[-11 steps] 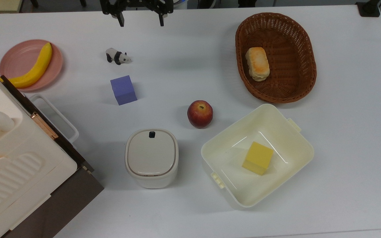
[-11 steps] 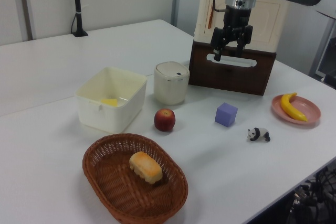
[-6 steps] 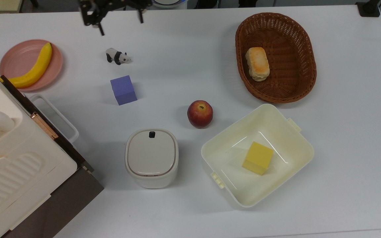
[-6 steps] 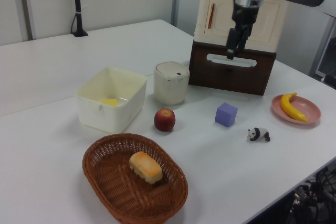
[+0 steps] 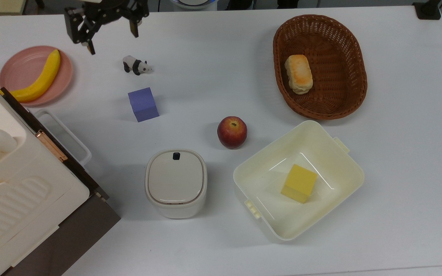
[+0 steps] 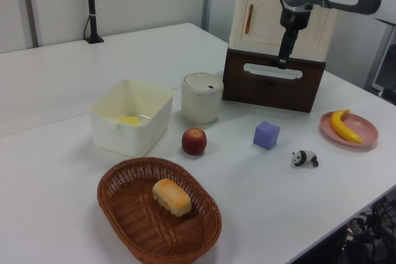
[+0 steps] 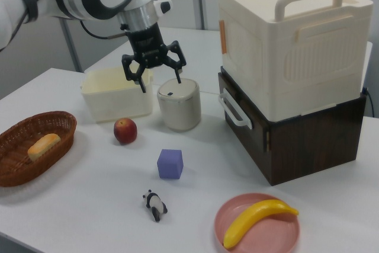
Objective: Slide open the drawer
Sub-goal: 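Move the gripper toward the drawer handle of the wooden unit, then lower the gripper and close it on the drawer handle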
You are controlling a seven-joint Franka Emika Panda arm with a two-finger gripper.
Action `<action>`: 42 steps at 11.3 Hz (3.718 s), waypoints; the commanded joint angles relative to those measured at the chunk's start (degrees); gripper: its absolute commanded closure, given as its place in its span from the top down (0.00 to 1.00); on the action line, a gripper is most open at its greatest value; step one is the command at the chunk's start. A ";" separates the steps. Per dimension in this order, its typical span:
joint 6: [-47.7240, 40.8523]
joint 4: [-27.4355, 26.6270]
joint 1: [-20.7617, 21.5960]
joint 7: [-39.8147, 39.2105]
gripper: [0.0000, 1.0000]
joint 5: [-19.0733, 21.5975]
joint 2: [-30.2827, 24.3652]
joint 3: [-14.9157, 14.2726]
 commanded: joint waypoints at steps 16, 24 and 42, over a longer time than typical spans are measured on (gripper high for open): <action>21.20 4.63 -0.11 0.06 1.00 -0.45 16.85 -5.44; 25.68 5.78 -0.11 -0.03 1.00 -0.45 19.84 -6.14; 28.23 5.78 -0.20 -0.21 0.85 -0.54 21.60 -6.49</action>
